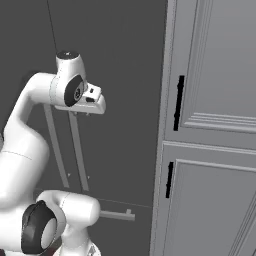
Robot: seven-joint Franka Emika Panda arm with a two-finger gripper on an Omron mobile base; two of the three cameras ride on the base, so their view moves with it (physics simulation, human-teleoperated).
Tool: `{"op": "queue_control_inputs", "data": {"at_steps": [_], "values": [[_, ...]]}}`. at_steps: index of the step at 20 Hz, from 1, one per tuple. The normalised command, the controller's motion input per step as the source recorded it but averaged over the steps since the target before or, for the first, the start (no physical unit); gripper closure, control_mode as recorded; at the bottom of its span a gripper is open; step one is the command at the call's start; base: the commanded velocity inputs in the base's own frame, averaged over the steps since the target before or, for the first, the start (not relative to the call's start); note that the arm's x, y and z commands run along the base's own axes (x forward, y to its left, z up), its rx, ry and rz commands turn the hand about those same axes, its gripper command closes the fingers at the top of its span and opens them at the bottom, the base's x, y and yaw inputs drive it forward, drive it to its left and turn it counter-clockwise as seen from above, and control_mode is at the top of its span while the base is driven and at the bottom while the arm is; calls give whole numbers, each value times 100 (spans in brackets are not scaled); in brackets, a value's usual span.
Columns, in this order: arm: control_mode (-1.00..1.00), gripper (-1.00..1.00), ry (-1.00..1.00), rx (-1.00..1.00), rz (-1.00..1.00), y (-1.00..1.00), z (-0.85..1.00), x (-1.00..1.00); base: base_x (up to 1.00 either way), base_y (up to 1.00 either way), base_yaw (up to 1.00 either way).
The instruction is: Grab a lemon wedge from the fridge and one ice cube from the ice bowl, and put them in the glass of lemonade.
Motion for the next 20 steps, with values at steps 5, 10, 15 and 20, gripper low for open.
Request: {"op": "queue_control_inputs", "data": {"at_steps": [5,10,15,20], "values": [[-100,-100,-2,2,-1,0,-2,-35,0,0,0],[-100,-100,-16,1,-4,6,-8,-97,0,0,0],[-100,-100,-1,-5,-1,42,-1,-41,0,0,0],[-100,-100,22,3,0,-2,-14,-26,0,0,0]]}}
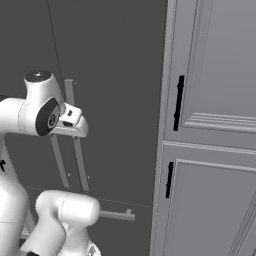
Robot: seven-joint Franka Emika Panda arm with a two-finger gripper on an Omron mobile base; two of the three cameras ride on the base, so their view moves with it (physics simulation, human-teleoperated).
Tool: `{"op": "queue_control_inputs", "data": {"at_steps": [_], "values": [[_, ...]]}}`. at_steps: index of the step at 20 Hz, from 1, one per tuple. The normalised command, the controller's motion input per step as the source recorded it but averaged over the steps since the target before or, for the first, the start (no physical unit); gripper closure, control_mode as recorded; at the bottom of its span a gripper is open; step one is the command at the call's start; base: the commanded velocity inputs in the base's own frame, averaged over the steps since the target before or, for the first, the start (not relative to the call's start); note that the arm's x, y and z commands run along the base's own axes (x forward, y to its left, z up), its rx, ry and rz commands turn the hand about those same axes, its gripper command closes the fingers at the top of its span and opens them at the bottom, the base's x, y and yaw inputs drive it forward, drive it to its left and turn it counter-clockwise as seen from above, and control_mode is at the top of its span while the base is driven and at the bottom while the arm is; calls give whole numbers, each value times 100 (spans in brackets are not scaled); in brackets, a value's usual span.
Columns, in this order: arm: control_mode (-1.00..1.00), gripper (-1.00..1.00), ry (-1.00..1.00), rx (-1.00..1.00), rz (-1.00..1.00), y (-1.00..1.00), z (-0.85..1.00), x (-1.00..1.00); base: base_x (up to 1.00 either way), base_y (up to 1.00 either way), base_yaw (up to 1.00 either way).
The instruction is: Grab a lemon wedge from the fridge and one ice cube from the ice bowl, and put them in the glass of lemonade.
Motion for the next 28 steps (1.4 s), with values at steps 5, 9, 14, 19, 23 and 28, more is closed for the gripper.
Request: {"op": "queue_control_inputs", "data": {"at_steps": [5,9,14,19,23,28], "values": [[-100,-100,17,1,12,7,-22,-45,0,0,0],[-100,-100,0,1,9,1,-13,-75,0,0,0],[-100,-100,7,0,3,0,0,-13,0,0,0],[-100,-100,5,0,0,0,1,-18,0,0,0],[-100,-100,0,0,0,0,0,0,0,0,0],[100,-100,0,0,0,0,0,-5,-56,0,0]]}}
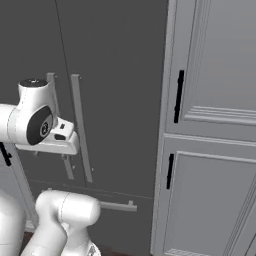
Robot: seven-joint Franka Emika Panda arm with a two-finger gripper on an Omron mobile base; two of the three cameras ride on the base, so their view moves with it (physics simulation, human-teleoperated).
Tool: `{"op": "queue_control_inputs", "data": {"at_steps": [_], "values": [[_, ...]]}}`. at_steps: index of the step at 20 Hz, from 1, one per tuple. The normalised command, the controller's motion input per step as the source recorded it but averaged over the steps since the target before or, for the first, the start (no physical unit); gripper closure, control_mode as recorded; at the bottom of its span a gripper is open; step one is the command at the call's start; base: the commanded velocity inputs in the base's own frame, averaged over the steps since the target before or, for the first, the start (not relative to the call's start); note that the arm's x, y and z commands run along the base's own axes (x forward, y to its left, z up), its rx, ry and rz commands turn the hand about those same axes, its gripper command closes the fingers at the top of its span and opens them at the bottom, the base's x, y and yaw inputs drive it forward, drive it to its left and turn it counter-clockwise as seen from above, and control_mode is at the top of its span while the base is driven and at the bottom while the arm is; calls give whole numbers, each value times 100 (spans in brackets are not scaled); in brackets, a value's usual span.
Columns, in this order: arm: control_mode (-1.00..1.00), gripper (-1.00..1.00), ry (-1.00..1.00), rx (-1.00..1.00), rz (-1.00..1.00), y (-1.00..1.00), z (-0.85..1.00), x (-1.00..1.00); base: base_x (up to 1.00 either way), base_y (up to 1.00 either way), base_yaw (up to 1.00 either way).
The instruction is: Grab a lemon wedge from the fridge and one ice cube from the ice bowl, and put them in the glass of lemonade.
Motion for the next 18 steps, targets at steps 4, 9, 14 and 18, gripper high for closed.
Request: {"op": "queue_control_inputs", "data": {"at_steps": [4,9,14,18], "values": [[100,-100,0,0,0,0,0,0,-100,0,0],[100,-100,0,0,0,0,0,0,-23,8,0],[100,-100,0,0,0,0,0,0,37,10,7],[100,-100,0,0,0,0,0,0,12,4,14]]}}
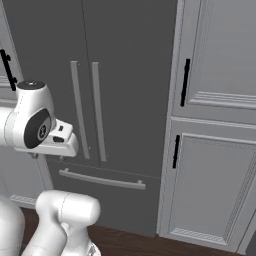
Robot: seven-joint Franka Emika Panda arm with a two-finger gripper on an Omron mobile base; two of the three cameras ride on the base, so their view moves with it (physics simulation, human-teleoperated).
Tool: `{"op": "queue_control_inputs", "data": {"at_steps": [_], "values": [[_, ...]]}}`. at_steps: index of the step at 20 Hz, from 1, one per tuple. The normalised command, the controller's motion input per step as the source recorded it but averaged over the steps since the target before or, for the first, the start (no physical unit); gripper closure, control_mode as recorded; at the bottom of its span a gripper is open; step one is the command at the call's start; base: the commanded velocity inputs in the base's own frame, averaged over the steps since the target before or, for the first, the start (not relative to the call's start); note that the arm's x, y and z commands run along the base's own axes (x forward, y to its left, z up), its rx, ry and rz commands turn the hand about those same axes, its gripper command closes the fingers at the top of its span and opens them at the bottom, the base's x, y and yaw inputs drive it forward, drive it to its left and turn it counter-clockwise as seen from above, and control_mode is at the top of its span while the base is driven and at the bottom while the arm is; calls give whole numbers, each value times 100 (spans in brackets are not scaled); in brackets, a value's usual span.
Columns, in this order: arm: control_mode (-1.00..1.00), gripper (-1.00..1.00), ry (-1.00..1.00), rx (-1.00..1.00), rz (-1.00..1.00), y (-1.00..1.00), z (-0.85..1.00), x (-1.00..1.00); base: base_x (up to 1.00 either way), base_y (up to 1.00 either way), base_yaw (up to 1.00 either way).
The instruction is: Grab a lemon wedge from the fridge and one ice cube from the ice bowl, and put them in the glass of lemonade.
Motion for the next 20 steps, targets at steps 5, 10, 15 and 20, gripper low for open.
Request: {"op": "queue_control_inputs", "data": {"at_steps": [5,10,15,20], "values": [[100,-100,0,0,0,0,0,0,-5,0,11],[-100,-100,-8,0,3,-1,6,-39,0,0,0],[-100,-100,-7,0,-1,2,10,-63,0,0,0],[-100,-100,-1,0,-8,0,12,-18,0,0,0]]}}
